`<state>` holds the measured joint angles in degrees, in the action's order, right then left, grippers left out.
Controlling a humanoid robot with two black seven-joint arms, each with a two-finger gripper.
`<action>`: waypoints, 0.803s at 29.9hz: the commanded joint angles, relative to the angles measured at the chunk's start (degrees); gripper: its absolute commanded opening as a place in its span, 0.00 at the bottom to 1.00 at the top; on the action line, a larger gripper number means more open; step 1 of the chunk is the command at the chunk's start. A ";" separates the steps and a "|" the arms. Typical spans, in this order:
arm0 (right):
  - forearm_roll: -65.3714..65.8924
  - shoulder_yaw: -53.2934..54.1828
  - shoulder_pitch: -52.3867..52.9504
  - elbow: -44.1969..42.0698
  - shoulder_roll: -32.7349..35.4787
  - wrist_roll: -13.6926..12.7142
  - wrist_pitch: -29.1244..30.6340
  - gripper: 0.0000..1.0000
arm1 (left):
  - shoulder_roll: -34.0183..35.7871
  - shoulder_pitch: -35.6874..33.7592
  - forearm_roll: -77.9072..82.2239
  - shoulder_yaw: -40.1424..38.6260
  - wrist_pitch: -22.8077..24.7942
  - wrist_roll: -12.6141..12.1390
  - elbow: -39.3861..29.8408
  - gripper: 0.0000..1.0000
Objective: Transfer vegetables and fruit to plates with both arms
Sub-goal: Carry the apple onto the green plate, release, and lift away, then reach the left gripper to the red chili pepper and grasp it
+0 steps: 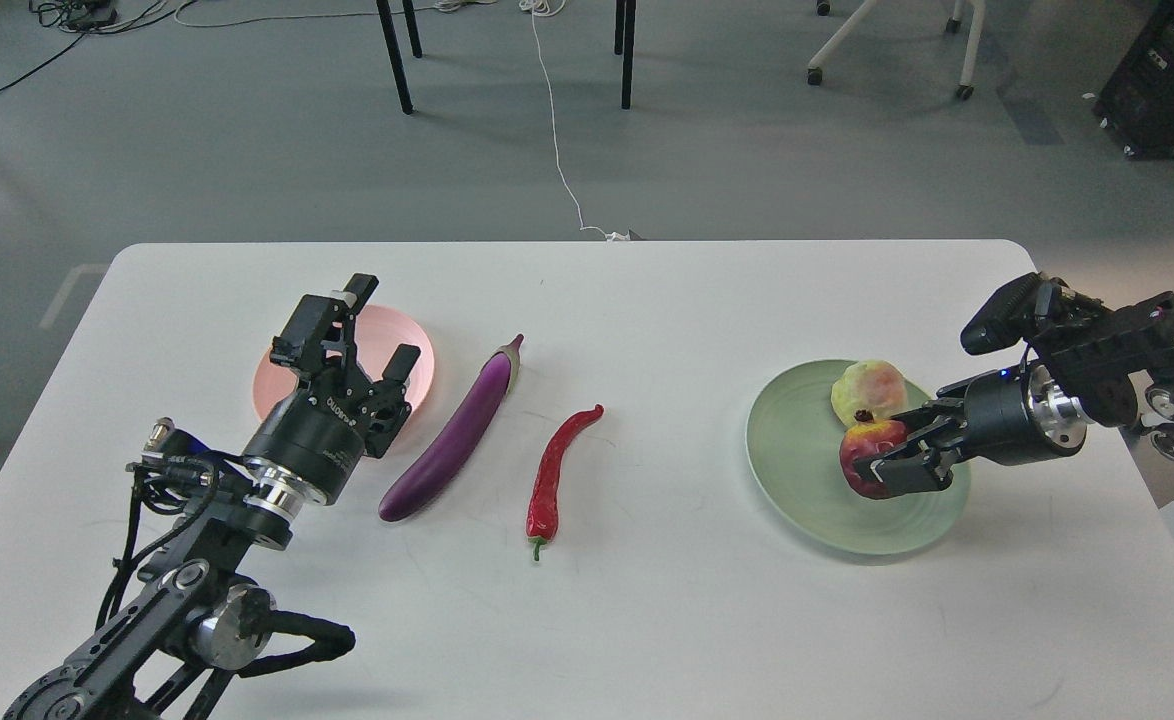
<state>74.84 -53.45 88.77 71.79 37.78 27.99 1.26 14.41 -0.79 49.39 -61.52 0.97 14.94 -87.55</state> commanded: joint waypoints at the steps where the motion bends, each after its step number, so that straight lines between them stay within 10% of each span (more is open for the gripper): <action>1: -0.21 0.63 0.09 0.28 0.80 0.01 -0.20 0.96 | 0.09 0.00 0.00 0.00 -0.01 0.00 0.01 0.98; 7: -5.73 13.61 0.01 2.57 7.12 0.01 -0.56 0.97 | 0.53 -0.26 0.00 0.09 0.08 0.09 0.01 0.98; 14: -43.49 37.33 -14.82 4.06 14.33 0.01 -0.64 0.97 | 1.67 -0.53 0.26 0.53 0.26 0.09 0.01 0.98; 24: -74.47 72.76 -46.74 -2.77 6.44 0.01 0.58 0.98 | 2.37 -1.40 15.98 5.26 1.49 0.79 0.19 0.98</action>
<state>5.98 10.92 48.86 72.95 48.10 27.99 1.32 16.36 -1.80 60.30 -59.46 1.63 15.33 -87.38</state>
